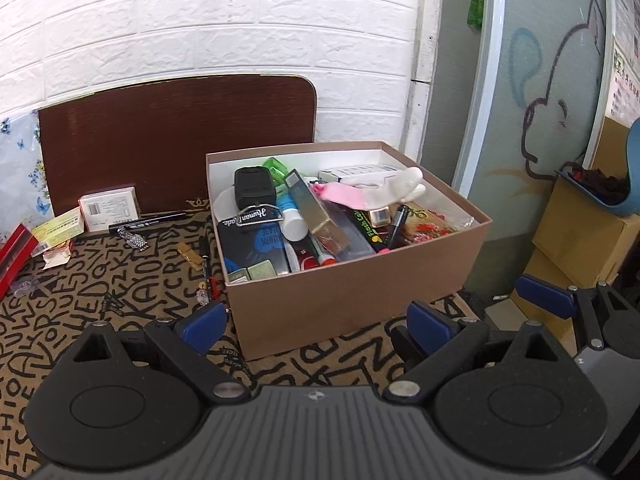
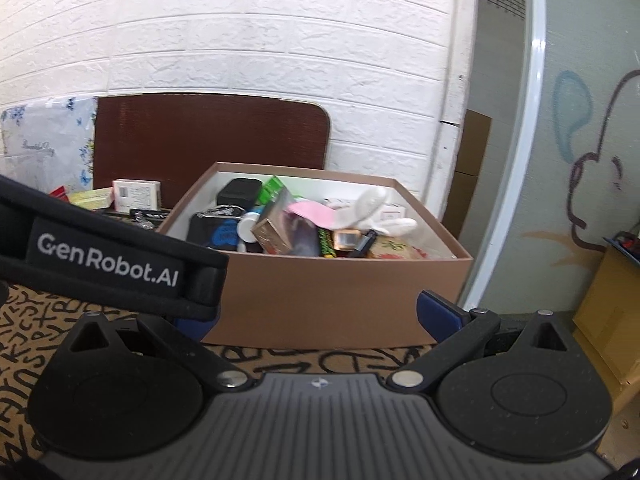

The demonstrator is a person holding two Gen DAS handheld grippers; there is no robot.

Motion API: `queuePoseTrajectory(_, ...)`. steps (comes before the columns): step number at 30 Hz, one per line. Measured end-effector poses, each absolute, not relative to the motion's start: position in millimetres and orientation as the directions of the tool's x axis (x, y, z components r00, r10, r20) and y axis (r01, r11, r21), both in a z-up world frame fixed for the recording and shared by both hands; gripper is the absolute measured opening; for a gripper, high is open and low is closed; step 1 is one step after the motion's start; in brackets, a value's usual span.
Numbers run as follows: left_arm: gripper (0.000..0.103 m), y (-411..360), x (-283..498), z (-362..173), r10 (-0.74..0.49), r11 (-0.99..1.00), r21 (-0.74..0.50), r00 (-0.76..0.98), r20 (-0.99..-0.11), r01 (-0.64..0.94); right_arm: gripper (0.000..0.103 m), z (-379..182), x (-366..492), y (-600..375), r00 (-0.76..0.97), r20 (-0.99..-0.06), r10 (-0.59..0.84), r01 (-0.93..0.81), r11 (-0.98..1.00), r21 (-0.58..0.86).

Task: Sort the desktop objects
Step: 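Withdraw the left gripper up and away from the cardboard box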

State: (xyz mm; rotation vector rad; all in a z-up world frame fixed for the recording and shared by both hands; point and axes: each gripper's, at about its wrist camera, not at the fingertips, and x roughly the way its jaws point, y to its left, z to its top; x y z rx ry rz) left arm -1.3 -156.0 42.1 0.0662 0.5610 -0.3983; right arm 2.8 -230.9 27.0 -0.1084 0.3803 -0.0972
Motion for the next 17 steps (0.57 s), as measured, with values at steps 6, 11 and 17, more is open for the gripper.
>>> queuePoseTrajectory(6,0.099,-157.8,-2.1,41.4,-0.338,0.927,-0.046,0.773,-0.536,0.373,0.101,26.8,-2.6,-233.3,0.920,-0.370,-0.132,0.092,0.988,-0.125)
queuePoseTrajectory(11,0.099,-157.7,-3.1,39.8,-0.343,0.924,-0.041,0.779,-0.525,0.380,0.101,25.9,-1.7,-235.0,0.918,-0.372,-0.135,0.096,0.988,-0.120)
queuePoseTrajectory(17,0.100,-159.8,-4.2,38.7,-0.353,0.919,-0.039,0.774,-0.525,0.392,0.101,23.9,0.5,-235.8,0.914,-0.380,-0.141,0.103,0.988,-0.118)
